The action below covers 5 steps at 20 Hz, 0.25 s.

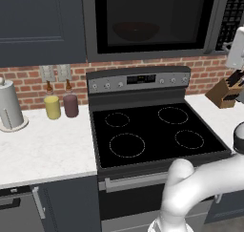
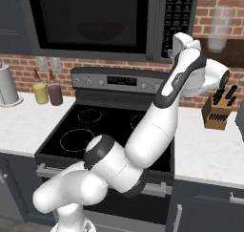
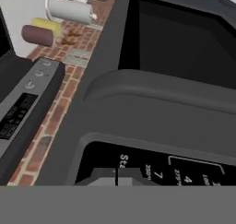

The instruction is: Open the microwave, place the bowl with waffle inside the microwave, then close the microwave door and turn it on.

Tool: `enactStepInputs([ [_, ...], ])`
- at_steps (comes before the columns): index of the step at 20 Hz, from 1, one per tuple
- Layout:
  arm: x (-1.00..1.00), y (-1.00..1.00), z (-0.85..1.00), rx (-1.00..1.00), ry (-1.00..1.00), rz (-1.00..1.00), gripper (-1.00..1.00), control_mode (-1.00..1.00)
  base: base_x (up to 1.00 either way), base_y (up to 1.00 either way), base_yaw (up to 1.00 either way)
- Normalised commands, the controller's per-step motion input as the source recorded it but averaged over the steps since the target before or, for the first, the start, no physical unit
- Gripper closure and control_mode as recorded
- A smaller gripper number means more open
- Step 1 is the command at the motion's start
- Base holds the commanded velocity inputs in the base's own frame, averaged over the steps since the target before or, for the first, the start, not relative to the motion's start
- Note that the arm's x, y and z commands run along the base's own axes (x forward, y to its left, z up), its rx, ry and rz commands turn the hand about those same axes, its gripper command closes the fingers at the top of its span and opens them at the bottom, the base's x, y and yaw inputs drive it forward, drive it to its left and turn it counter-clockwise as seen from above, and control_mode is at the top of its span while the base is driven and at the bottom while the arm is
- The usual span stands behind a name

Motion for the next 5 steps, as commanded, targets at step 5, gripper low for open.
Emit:
enactStepInputs([
  [5,-0.41,0.01,-0.08,-0.01,-0.04,-0.01,1.00,-1.00,0.00,0.00,0.00],
])
